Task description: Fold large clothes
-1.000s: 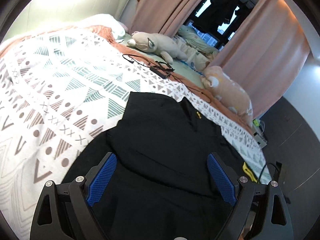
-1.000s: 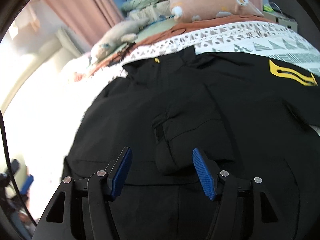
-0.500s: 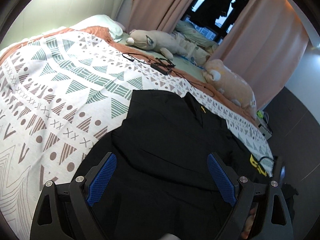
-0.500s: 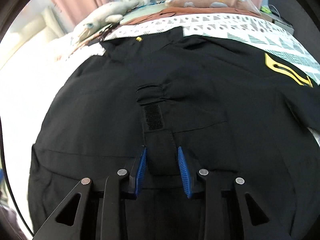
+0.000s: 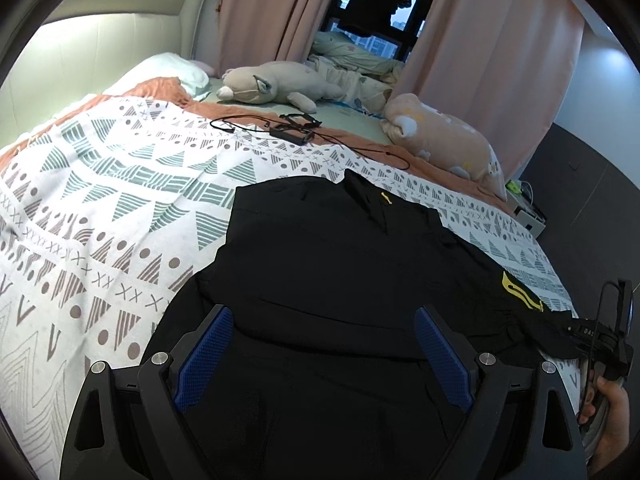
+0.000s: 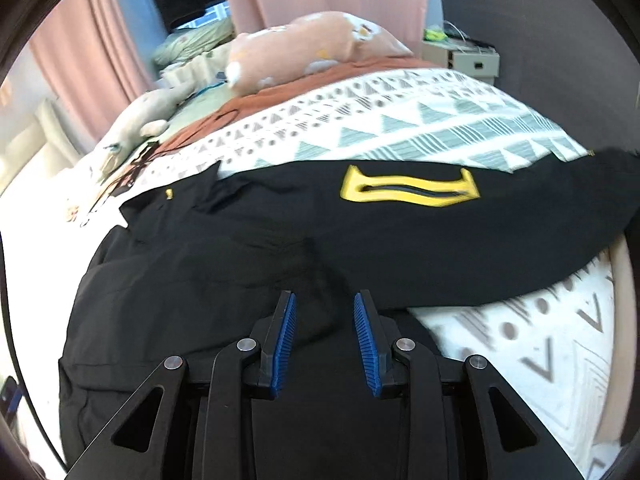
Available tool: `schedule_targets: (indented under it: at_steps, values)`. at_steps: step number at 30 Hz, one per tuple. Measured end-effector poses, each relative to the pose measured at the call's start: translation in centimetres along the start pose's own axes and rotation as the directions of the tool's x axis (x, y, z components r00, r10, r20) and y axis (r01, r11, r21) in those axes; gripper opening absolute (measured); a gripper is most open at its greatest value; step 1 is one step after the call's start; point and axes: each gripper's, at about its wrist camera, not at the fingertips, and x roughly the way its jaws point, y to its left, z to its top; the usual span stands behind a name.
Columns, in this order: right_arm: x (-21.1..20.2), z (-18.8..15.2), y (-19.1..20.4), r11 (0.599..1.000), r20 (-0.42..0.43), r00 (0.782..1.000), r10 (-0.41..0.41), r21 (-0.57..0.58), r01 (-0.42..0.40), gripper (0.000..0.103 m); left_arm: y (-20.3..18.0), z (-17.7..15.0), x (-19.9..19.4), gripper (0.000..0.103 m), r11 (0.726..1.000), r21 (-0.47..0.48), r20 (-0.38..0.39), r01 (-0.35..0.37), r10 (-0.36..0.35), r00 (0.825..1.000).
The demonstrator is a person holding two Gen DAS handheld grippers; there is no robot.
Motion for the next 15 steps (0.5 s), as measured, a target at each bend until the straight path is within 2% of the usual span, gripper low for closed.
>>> schedule_targets:
  at_steps: [3, 5, 7, 10, 12, 14, 15]
  values:
    - [0.5, 0.1, -3.3, 0.999, -0.027, 1.0, -0.013, 0.048, 0.014, 0.032, 0.3, 0.1, 0.0, 0.092, 1.0, -0.009, -0.004, 0.006, -0.006, 1.0]
    - [0.9, 0.2, -5.2, 0.995, -0.043, 0.999, -0.009, 0.098, 0.013, 0.038, 0.2, 0.1, -0.1, 0.092, 1.0, -0.007, 0.001, 0.006, -0.006, 1.0]
    - [1.2, 0.3, -7.4, 0.989, -0.05, 0.999, -0.007, 0.15, 0.014, 0.04, 0.2, 0.1, -0.3, 0.092, 1.0, -0.004, 0.004, 0.003, -0.003, 1.0]
    - [1.3, 0.4, -9.8, 0.983, -0.038, 0.998, -0.056, 0.175, 0.061, 0.04, 0.2, 0.0, -0.1, 0.092, 1.0, -0.002, -0.001, -0.013, 0.013, 1.0]
    - [1.5, 0.5, -11.3, 0.976, -0.035, 0.997, -0.072, 0.202, 0.078, 0.046, 0.4, -0.1, 0.3, 0.092, 1.0, -0.005, -0.013, -0.012, 0.012, 1.0]
    - [1.7, 0.4, -13.2, 0.965, -0.025, 0.997, -0.076, 0.25, 0.079, 0.062, 0.6, -0.2, 0.6, 0.092, 1.0, -0.003, -0.022, -0.022, 0.022, 1.0]
    - [1.9, 0.4, -14.1, 0.959, -0.018, 0.997, -0.081, 0.271, 0.083, 0.062, 0.6, -0.3, 0.7, 0.092, 1.0, 0.001, -0.025, -0.03, 0.03, 0.999]
